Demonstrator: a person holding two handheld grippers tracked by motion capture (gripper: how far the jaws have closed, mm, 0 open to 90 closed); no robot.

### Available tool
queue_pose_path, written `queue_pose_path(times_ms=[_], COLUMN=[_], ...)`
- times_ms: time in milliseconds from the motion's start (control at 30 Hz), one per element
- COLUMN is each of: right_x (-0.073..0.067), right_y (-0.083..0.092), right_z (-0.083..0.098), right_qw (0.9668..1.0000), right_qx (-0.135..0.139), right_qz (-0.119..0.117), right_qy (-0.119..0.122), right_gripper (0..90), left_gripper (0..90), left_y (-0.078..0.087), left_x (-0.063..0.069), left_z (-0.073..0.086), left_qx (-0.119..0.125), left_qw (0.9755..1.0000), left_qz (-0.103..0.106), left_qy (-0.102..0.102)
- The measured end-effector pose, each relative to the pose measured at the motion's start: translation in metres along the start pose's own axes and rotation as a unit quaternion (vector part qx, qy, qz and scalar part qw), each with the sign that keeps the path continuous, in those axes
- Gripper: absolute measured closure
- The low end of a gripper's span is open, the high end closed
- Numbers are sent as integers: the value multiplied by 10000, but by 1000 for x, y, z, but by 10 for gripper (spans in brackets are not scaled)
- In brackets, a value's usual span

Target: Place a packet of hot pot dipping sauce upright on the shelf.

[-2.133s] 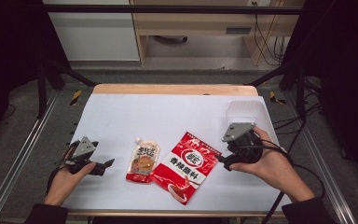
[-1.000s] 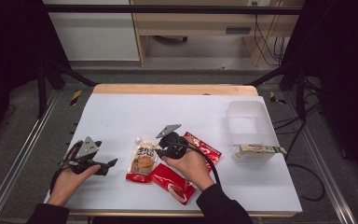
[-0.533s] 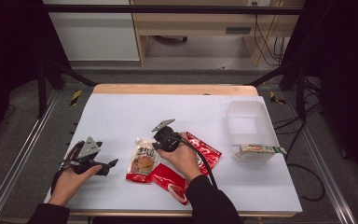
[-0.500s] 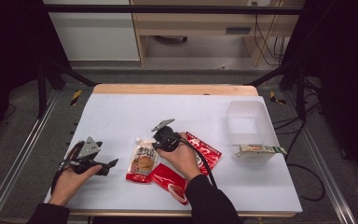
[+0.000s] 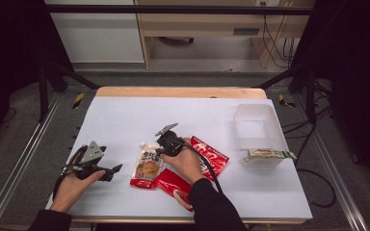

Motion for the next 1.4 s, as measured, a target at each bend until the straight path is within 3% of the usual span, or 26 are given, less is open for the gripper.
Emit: queue_pose_path(times_ms=[167,567,700,767,1167,1233,1400], right_x=[-2,-10,-11,-12,-3,-5,-10], right_y=[-2,-1,1,3,31,41,55], right_z=[0,2,1,-1,-23,-31,-42], right_qw=[10000,9996,9996,9993,9976,9964,9943], right_qx=[-40,-165,-103,-26,463,563,694], right_qz=[-60,-202,-196,-160,1,-6,-24], right_qy=[-26,122,193,346,516,628,813], right_gripper=[657,888,900,900,900,900,900], left_gripper=[89,89,89,89,96,104,105], left_y=[0,1,1,1,2,6,11], left_x=[0,1,1,2,2,3,7], left_z=[0,-1,-1,-1,-2,-8,-16], left_qx=[0,-2,-19,-14,16,192,368], left_qw=[10000,10000,10000,10000,10000,9998,9991], left_qz=[10,14,33,40,72,113,194], left_qy=[-4,-43,-60,-53,-29,12,63])
Point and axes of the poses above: each handheld gripper's, and its own axes: y roughly backward along the jaws, z roughly out of its underside, x roughly to its right, the point moved 7 cm from there along -y, roughly forward along the jaws, and after that the axes turned 6 degrees about y, right-handed, at the moved point
